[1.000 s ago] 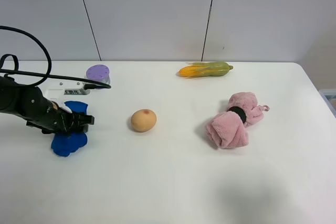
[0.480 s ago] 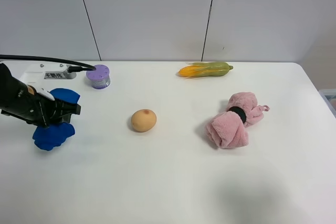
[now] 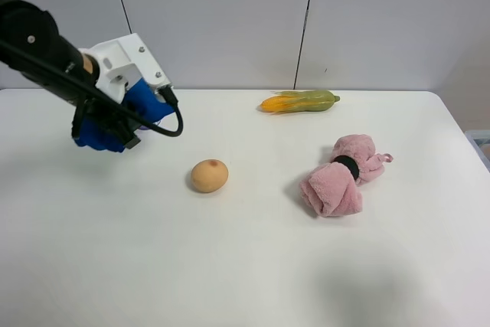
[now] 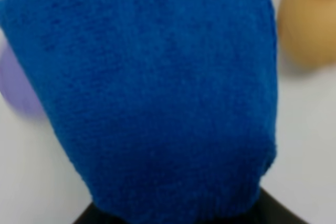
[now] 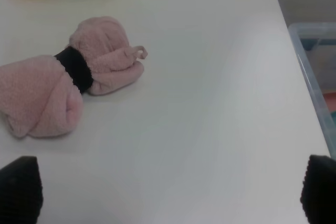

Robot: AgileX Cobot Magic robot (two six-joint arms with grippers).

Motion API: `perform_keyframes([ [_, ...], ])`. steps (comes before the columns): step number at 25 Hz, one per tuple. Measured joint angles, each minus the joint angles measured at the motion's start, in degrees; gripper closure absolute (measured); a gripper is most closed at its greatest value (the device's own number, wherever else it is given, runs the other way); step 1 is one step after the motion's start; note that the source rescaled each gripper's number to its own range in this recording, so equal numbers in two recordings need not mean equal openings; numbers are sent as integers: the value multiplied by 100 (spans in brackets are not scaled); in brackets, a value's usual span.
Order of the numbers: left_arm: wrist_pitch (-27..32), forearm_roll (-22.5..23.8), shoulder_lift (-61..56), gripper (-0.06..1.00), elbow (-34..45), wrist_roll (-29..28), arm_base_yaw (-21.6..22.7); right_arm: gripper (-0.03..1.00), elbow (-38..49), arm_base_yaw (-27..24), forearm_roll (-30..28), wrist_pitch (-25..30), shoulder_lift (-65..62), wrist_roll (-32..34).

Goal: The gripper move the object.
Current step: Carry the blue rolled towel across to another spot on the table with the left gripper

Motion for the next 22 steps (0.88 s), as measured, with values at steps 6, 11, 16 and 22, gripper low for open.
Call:
perform_keyframes([
  [6, 455, -336, 1022, 91, -1527, -523, -492, -3, 0, 0, 0, 0, 0, 0],
  [11, 1026, -717, 1924, 91, -2654, -708, -835, -3, 0, 0, 0, 0, 0, 0],
  [16, 1431, -1177, 2647, 91, -3666, -1221, -1018, -3, 0, 0, 0, 0, 0, 0],
  [22, 1481, -1344, 3435, 91, -4748, -2210, -1181, -3, 0, 0, 0, 0, 0, 0],
])
